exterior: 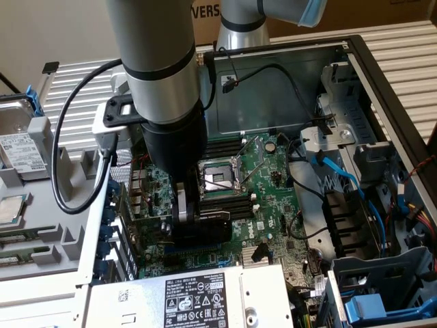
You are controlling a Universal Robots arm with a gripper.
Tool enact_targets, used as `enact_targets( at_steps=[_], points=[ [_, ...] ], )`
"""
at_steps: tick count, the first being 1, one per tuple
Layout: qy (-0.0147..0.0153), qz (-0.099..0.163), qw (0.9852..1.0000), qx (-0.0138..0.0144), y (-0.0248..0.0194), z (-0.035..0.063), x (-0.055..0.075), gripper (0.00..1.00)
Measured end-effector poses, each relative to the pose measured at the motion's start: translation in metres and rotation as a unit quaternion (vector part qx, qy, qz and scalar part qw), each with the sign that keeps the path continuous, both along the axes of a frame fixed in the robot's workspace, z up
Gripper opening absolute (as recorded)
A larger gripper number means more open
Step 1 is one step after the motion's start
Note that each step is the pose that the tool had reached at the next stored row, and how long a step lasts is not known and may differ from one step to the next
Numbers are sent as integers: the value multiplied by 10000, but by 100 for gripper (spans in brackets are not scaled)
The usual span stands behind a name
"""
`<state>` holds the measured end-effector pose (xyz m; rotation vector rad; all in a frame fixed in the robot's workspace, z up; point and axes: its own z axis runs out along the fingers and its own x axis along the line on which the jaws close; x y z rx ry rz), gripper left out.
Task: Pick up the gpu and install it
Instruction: 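Insert the gpu into the slot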
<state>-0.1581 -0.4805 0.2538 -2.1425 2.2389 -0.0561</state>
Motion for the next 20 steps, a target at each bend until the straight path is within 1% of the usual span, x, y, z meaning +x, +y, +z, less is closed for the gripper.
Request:
enact_targets(
  at_steps=[7,9,12,20],
  points=[
    [-1,0,10000,0,0,-14,0,26],
    [-8,1,10000,4,1,-30,1,26],
    [-5,0,10000,0,0,-30,0,26],
    [-5,0,10000,0,0,-31,0,26]
  ],
)
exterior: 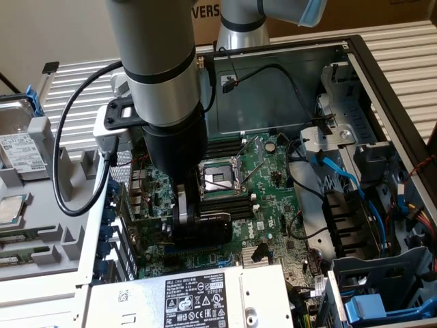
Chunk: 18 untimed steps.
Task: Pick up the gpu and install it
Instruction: 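Insert the gpu into the slot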
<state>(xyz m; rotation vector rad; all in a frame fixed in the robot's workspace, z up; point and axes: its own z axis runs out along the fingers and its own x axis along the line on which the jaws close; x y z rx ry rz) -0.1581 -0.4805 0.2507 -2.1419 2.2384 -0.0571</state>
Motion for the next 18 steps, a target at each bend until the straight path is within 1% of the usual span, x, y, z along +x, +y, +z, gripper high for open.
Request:
enact_targets(
  at_steps=[18],
  points=[
    [0,0,10000,0,0,-1,0,26]
  ],
)
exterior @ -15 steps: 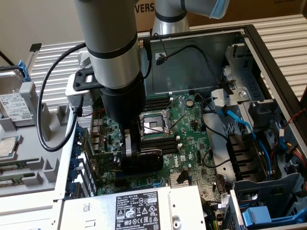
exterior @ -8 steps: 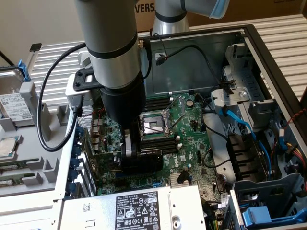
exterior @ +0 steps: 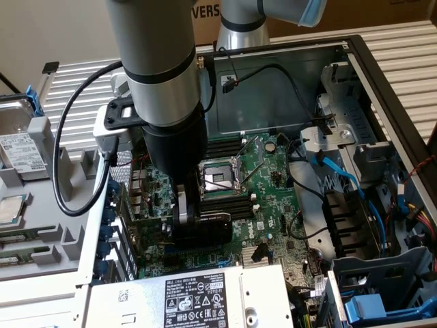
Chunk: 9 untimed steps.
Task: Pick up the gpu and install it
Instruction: 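Insert the gpu into the slot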
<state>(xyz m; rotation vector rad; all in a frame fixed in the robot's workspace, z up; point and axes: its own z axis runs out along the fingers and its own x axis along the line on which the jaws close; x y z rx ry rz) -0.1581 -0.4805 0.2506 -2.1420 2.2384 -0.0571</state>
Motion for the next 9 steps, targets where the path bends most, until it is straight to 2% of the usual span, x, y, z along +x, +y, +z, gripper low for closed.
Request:
enact_targets(
  at_steps=[9],
  points=[
    [0,0,10000,0,0,0,0,26]
  ],
)
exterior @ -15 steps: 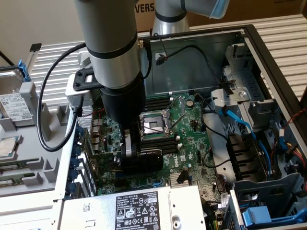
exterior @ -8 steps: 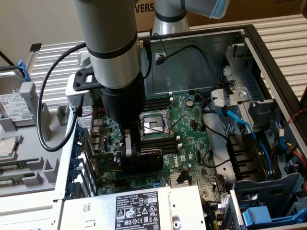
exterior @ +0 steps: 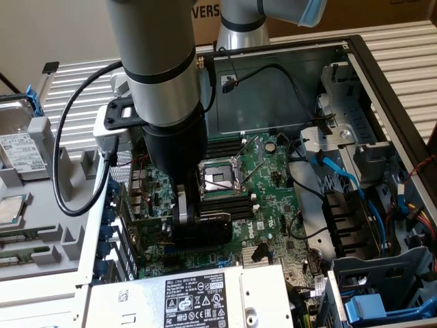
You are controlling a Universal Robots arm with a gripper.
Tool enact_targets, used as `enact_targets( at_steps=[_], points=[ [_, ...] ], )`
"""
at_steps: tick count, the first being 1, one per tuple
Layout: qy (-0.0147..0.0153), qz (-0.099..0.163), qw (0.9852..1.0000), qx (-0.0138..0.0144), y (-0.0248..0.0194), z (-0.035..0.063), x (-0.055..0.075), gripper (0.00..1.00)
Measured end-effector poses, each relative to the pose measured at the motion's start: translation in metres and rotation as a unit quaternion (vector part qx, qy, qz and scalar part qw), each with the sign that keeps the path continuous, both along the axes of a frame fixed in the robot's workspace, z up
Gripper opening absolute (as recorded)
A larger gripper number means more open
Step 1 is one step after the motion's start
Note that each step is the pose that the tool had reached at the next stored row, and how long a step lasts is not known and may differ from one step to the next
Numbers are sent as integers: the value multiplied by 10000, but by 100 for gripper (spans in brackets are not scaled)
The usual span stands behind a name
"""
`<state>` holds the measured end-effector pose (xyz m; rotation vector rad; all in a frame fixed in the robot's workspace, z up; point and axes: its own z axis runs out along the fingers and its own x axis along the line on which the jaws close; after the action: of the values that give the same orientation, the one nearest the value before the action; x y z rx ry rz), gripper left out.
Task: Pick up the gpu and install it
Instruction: 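Insert the gpu into the slot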
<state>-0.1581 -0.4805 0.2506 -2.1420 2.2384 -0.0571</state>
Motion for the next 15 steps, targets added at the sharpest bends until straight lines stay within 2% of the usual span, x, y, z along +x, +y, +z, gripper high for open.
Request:
enact_targets(
  at_steps=[11,13,15],
  points=[
    [0,-2,10000,3,0,-4,-3,27],
    [-1,-1,10000,2,0,-2,-1,40],
    [0,0,10000,0,0,0,0,40]
  ],
)
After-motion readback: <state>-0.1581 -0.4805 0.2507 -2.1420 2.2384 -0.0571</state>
